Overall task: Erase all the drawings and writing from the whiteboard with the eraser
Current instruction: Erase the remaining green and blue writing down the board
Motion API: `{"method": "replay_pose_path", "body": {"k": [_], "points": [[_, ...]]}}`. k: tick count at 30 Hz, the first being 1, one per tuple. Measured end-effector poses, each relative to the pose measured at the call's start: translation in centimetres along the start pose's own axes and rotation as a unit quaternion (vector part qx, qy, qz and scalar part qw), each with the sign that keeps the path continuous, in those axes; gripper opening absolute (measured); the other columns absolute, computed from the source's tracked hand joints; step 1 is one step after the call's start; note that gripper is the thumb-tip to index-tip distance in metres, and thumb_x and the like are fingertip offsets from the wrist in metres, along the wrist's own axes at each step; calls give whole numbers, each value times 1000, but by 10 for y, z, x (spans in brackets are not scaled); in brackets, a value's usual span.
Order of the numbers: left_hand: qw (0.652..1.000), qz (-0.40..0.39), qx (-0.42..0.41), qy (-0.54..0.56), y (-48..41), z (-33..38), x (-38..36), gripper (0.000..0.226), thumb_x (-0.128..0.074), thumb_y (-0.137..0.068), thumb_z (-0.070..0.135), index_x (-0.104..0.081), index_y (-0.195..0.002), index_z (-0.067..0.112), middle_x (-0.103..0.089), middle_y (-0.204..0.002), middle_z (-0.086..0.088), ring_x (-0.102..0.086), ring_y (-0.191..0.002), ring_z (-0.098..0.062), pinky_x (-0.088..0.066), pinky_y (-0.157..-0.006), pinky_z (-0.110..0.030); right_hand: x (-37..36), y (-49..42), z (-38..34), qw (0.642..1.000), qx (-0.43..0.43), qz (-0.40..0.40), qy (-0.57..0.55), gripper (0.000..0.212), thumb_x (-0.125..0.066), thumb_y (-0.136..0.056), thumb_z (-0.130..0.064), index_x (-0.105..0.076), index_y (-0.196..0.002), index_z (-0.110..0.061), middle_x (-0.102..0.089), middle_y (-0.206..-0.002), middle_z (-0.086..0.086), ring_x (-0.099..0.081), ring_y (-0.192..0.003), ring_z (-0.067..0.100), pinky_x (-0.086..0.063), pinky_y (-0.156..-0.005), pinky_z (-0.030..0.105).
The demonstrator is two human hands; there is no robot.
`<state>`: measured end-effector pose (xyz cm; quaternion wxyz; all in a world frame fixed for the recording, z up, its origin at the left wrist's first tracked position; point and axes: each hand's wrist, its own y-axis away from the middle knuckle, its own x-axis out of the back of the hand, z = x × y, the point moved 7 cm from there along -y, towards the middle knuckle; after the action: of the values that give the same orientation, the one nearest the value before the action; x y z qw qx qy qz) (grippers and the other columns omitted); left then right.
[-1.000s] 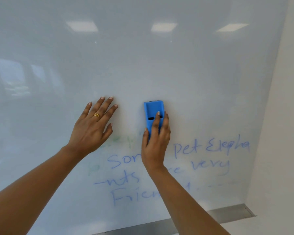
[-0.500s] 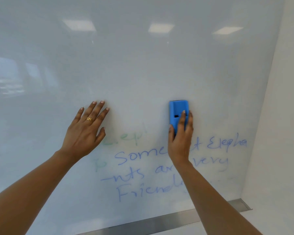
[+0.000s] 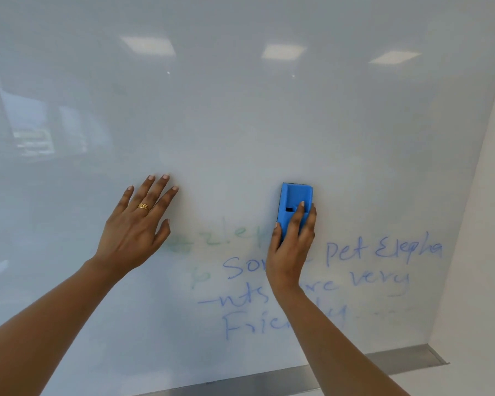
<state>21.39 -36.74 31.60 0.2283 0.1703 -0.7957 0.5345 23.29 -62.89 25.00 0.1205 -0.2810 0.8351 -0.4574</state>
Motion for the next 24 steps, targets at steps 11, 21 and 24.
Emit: {"method": "replay_pose_path", "body": {"k": [11,21,24], "points": [[1000,-3,15,-4,45,-64,-3,59,-30,-90,32,-27,-146,16,-19,-155,-5,-14,-143,-20,-18,-112,-48,-60,57,-99,992,106,-67,26,50,-31,-97,-28,-22,-144,-12,-19,-148,12,-31,-130,26,-33,-104,37],[1000,-7,-15,-7,76,-76,-16,57,-30,-91,28,-25,-147,14,-19,-155,-4,-12,-144,-20,-11,-114,-43,-108,141,-132,913,341,-195,108,57,-50,-85,-14,-32,-140,-15,-25,-147,8,-38,-126,26,-43,-96,39],[1000,-6,-7,-1,77,-72,-18,58,-30,-91,29,-27,-146,12,-20,-155,-7,-15,-144,-24,-11,-114,-44,-110,157,-124,875,403,-231,137,63,-51,-84,-13,-29,-143,-17,-22,-150,6,-35,-129,26,-39,-100,38]]}}
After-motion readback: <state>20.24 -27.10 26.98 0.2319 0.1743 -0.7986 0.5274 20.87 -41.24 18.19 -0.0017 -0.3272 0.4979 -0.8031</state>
